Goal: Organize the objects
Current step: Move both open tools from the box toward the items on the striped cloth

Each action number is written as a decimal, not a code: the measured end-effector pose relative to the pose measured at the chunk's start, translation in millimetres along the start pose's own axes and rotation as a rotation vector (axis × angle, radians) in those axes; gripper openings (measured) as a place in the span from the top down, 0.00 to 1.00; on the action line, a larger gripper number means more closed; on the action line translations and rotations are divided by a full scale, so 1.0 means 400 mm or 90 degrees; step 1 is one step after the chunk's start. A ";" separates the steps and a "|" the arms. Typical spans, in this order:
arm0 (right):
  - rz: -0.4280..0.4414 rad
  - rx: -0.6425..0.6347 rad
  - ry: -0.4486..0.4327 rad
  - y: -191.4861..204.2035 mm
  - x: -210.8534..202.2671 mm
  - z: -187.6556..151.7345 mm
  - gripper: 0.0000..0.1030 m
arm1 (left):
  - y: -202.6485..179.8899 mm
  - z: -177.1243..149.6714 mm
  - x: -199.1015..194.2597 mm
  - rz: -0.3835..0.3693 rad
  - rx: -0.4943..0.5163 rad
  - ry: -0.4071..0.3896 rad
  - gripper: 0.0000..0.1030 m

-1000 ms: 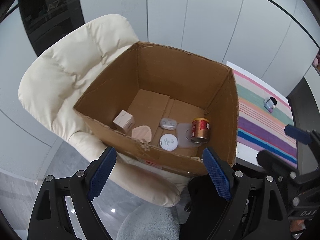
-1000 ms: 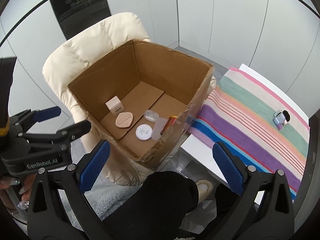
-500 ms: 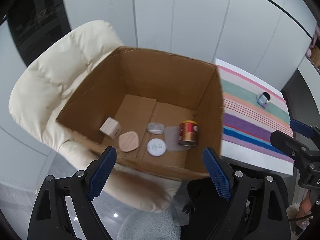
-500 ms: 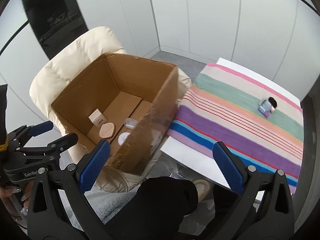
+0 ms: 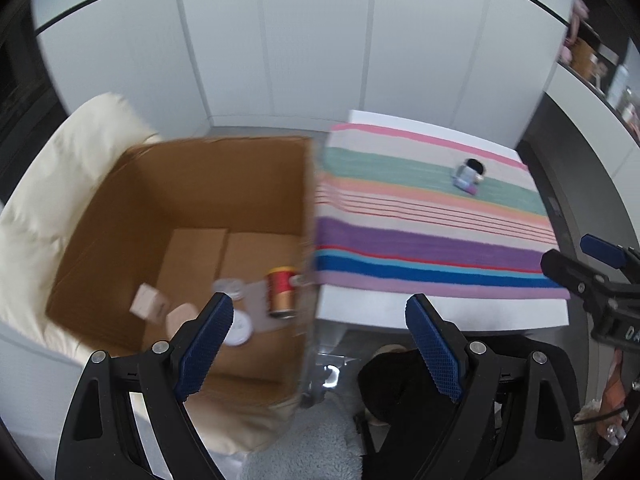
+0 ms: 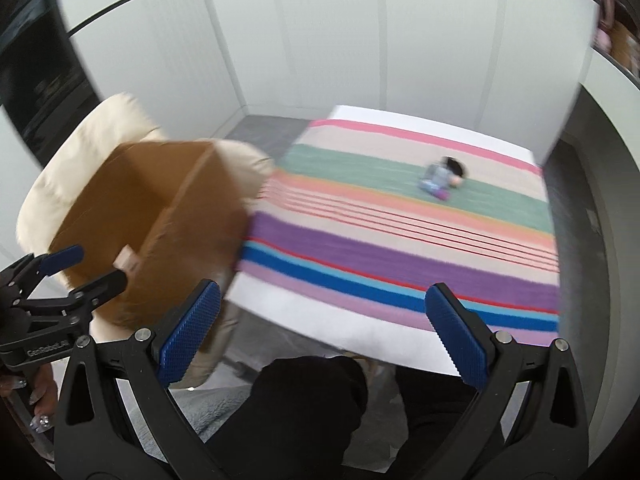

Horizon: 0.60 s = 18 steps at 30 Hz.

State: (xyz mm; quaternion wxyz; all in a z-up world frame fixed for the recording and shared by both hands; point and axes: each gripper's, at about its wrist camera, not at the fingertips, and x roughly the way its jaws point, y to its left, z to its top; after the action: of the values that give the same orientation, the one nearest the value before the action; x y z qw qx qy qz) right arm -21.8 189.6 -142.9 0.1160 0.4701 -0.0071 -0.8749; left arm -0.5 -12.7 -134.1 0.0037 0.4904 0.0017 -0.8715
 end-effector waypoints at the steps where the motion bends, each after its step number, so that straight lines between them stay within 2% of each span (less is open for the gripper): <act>1: -0.009 0.013 -0.002 -0.030 -0.004 -0.002 0.00 | -0.020 0.006 0.006 -0.004 0.009 0.001 0.13; 5: -0.043 0.062 -0.012 -0.155 -0.014 -0.015 0.00 | -0.109 0.028 0.028 -0.025 0.045 0.008 0.13; 12: -0.081 0.114 -0.021 -0.317 -0.004 -0.037 0.00 | -0.275 0.090 0.062 -0.069 0.091 0.001 0.13; 16: -0.089 0.144 -0.016 -0.395 0.017 -0.050 0.00 | -0.369 0.117 0.114 -0.077 0.125 -0.002 0.13; 18: -0.093 0.157 -0.013 -0.429 0.032 -0.054 0.00 | -0.418 0.133 0.159 -0.096 0.143 -0.005 0.13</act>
State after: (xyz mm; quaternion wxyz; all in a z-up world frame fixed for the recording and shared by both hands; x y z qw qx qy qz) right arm -44.6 355.9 -186.1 -0.0065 0.4709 -0.0815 -0.8784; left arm -80.2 153.8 -161.0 -0.1169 0.4829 -0.0589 -0.8658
